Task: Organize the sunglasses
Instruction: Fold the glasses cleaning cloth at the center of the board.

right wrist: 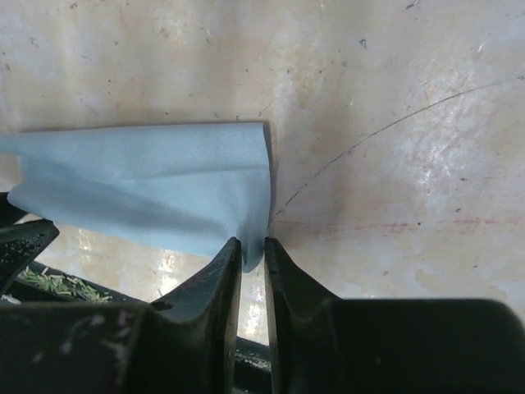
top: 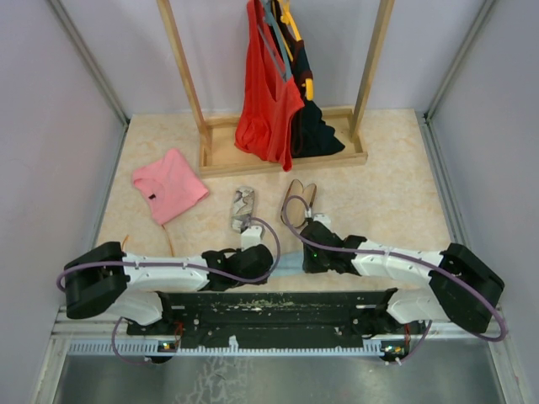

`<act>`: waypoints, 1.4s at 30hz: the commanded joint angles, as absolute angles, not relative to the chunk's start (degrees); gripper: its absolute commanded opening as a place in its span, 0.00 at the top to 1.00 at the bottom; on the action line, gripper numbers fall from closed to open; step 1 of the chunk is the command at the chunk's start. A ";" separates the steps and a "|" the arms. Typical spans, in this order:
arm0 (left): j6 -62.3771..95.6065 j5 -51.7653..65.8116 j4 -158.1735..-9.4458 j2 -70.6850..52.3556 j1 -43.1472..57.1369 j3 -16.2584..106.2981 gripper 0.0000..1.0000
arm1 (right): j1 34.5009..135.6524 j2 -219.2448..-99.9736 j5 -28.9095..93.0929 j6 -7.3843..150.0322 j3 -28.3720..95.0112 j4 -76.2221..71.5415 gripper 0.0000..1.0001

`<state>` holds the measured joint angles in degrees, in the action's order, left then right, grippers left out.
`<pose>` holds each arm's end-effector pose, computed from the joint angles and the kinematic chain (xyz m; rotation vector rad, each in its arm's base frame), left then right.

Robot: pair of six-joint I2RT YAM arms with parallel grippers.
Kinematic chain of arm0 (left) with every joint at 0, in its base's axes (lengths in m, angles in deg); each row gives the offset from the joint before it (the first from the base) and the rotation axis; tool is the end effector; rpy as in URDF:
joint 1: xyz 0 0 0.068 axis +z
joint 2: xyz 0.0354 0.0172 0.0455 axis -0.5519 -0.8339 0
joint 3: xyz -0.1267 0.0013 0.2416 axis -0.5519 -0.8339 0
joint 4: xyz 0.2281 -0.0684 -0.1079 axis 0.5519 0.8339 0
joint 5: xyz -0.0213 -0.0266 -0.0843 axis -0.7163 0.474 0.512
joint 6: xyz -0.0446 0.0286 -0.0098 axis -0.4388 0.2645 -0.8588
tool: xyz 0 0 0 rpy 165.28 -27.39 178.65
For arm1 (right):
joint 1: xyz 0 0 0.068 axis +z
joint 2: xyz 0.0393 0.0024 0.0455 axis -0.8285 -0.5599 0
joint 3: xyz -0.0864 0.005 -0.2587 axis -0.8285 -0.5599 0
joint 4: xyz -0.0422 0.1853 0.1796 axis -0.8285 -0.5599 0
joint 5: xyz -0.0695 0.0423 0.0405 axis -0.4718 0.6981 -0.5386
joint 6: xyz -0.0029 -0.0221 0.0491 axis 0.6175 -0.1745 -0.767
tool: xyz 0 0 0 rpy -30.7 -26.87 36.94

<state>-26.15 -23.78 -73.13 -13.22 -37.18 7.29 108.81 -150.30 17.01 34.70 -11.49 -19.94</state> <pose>0.0958 -0.2321 0.1562 0.1902 2.4636 -0.4924 0.1353 0.1709 0.1552 -0.1706 2.6502 0.4307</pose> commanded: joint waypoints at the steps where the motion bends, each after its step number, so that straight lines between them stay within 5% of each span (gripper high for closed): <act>1: -27.47 -24.62 -70.52 -12.23 -37.35 6.72 0.60 | 109.34 -149.60 14.57 35.40 -9.59 -20.49 0.79; 9: -29.16 -28.33 -61.48 -4.61 -37.39 8.55 0.47 | 109.33 -142.58 8.18 36.68 -6.95 -26.36 0.61; 15: -25.07 -30.72 -62.81 3.22 -35.65 5.61 0.39 | 108.42 -139.52 5.75 39.10 -5.84 -27.71 0.63; 26: -20.50 -24.06 -73.16 -0.81 -32.11 3.59 0.56 | 108.00 -144.83 16.68 41.99 -6.76 -17.40 0.76; 42: -17.11 -18.18 -79.96 -10.50 -26.89 4.80 0.62 | 107.82 -150.03 17.37 42.18 -5.49 -14.54 0.84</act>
